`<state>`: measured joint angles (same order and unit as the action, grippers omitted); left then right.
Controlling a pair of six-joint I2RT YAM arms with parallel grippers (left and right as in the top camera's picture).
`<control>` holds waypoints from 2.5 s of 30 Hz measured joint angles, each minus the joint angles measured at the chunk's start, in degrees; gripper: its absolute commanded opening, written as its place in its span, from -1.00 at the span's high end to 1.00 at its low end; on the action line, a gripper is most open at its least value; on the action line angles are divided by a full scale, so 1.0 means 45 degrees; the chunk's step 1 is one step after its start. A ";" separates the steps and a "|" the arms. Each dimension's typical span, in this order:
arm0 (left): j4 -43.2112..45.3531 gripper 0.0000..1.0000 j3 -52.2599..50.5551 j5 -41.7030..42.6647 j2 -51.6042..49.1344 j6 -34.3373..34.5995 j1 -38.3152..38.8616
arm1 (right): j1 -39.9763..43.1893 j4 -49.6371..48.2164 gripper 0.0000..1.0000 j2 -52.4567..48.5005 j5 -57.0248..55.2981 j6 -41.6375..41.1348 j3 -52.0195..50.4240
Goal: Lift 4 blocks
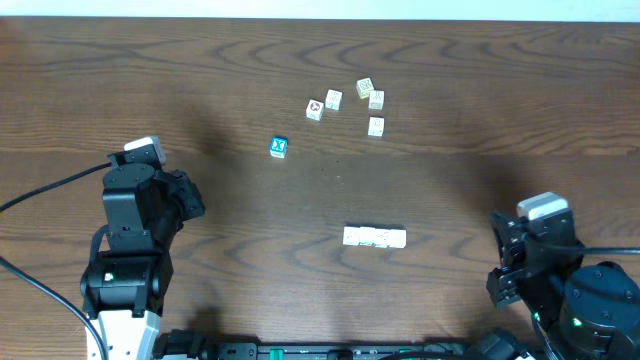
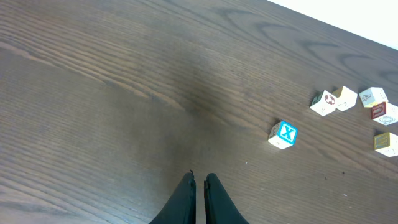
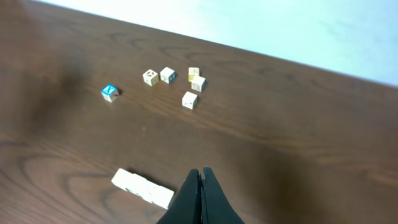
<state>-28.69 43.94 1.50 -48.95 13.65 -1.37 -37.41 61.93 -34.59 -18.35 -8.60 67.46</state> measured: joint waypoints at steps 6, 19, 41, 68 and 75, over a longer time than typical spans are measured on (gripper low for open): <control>-0.0005 0.83 0.0000 -0.0034 0.0000 -0.0092 0.0000 | 0.0316 0.0175 0.98 0.0000 0.0277 -0.1282 0.0000; -0.0068 0.83 0.0000 -0.0039 0.0000 -0.0131 0.0000 | 0.1617 0.1020 0.98 0.0015 0.1073 -0.2234 0.1311; -0.0189 0.83 -0.0476 0.0967 -0.1205 -0.0131 0.0000 | 0.3337 -0.1273 0.98 -0.0942 -0.1054 -0.4401 -0.3978; -0.1001 0.85 -0.0491 0.4872 -0.2263 -0.0860 0.0010 | 1.0763 -0.1666 0.98 -0.5571 1.1434 0.1234 -0.5940; -0.0408 0.85 -0.0826 0.5090 -0.2953 -0.0903 0.0345 | 1.0768 -0.1744 0.98 -0.6222 1.1987 0.1763 -0.5940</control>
<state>-30.52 40.23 24.40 -62.24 9.58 0.19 11.05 54.08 -62.59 35.59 -0.67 40.73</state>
